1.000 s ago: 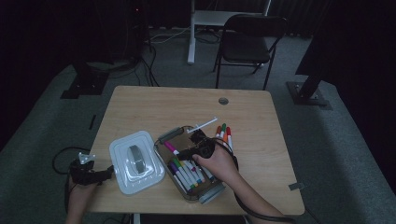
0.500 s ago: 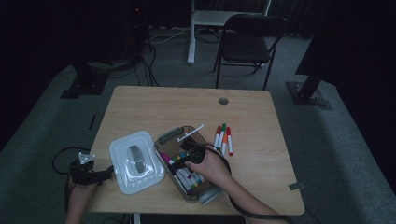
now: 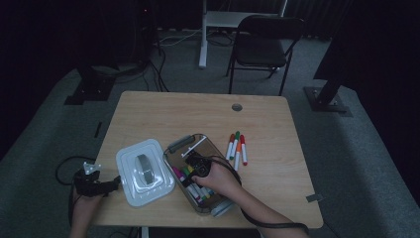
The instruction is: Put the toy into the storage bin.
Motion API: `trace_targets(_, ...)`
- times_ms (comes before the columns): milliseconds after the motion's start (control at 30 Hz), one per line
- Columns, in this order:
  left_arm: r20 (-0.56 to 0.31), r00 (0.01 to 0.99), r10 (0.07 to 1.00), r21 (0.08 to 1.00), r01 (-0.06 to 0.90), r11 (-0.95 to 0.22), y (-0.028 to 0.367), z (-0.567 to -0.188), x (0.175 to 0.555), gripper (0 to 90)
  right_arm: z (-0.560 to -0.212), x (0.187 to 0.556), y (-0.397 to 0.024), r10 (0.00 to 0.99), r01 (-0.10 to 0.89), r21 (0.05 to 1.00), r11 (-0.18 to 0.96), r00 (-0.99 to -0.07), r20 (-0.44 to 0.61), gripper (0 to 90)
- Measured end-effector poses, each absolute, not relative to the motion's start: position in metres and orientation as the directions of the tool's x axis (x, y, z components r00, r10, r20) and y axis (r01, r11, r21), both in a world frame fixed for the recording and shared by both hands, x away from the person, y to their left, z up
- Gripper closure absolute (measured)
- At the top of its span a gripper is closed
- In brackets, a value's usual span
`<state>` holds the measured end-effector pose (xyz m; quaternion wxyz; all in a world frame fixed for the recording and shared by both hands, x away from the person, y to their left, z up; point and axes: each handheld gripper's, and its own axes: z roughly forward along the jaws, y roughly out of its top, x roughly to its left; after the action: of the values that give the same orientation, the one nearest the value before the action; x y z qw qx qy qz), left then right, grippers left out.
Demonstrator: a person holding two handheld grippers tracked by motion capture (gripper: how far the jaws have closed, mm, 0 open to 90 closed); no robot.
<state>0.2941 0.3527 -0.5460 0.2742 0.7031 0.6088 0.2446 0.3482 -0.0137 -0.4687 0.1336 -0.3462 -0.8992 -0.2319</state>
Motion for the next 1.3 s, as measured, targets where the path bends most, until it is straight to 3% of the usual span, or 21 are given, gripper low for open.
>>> trace_targets(267, 0.010, 0.139, 0.990, 0.683, 0.722, -0.108, 0.353, -0.546, 0.294, 0.7, -0.477, 0.346, -0.002, 0.564, 0.658, 0.251, 0.710, -0.744, 0.358, 75.6)
trace_targets(600, 0.010, 0.139, 0.990, 0.683, 0.722, -0.108, 0.353, -0.546, 0.294, 0.6, -0.478, 0.348, -0.004, 0.557, 0.653, 0.253, 0.714, -0.749, 0.360, 69.4)
trace_targets(1300, 0.011, 0.139, 0.990, 0.684, 0.721, -0.108, 0.353, -0.546, 0.294, 0.6, -0.393, 0.357, -0.090, 0.551, 0.639, 0.587, 0.497, -0.755, 0.355, 61.9)
